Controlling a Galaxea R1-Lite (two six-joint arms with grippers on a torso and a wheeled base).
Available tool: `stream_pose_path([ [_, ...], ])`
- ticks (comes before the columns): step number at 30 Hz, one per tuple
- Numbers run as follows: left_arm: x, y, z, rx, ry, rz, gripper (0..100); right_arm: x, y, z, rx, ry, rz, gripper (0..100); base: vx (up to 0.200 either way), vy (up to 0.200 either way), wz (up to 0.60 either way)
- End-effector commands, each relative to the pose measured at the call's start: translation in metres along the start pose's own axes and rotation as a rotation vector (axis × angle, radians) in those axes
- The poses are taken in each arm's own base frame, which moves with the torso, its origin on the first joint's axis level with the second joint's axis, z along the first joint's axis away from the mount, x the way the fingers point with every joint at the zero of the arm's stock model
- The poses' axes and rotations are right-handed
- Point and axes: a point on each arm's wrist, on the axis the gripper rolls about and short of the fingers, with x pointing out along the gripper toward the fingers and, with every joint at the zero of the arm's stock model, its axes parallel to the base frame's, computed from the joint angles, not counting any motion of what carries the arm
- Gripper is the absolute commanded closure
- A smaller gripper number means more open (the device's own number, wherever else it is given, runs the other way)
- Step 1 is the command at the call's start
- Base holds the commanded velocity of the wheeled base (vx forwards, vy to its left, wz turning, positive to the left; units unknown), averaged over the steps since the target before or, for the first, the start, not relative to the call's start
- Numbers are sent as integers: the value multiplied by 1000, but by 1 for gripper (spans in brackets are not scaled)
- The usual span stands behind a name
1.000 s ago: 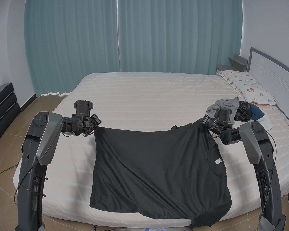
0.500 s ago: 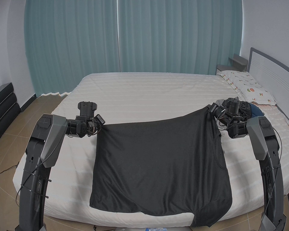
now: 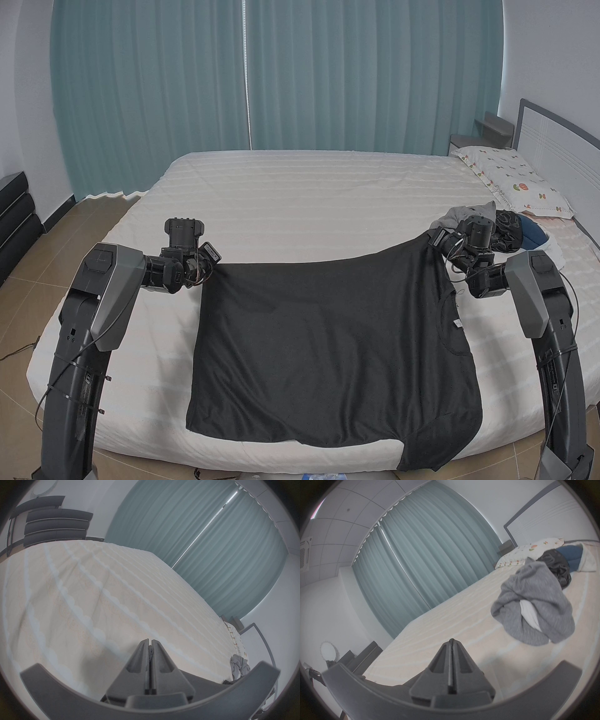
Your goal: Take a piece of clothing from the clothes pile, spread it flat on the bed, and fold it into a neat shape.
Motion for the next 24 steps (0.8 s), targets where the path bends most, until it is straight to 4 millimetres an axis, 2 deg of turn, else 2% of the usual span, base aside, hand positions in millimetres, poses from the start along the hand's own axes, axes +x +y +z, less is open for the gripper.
stream_pose_path([
  [1,7,6,-10,3,22,12,0,4,-15,-34,9,58,-29,100,0,0,0],
  [3,10,9,-15,5,30,19,0,5,-19,-44,11,74,-38,100,0,0,0],
  [4,10,9,-16,6,34,20,0,5,-21,-47,12,78,-42,0,0,0,0],
  [7,12,11,-20,8,42,29,0,6,-19,-55,18,87,-53,0,0,0,0],
  [10,10,9,-17,7,35,33,0,6,-15,-47,25,58,-77,0,0,0,0],
  [12,4,6,-11,-2,32,34,0,4,-9,-28,37,15,-79,0,0,0,0],
  [14,-16,-5,7,-26,25,35,0,-5,0,1,64,-21,-78,0,0,0,0],
  [16,-37,-11,20,-41,37,26,0,-22,3,21,92,-8,-96,0,0,0,0],
  [20,-76,-16,29,-42,86,13,0,-68,14,35,104,87,-107,0,0,0,0],
  [24,-127,-16,31,-44,165,-28,0,-126,39,53,119,111,-107,0,0,0,0],
])
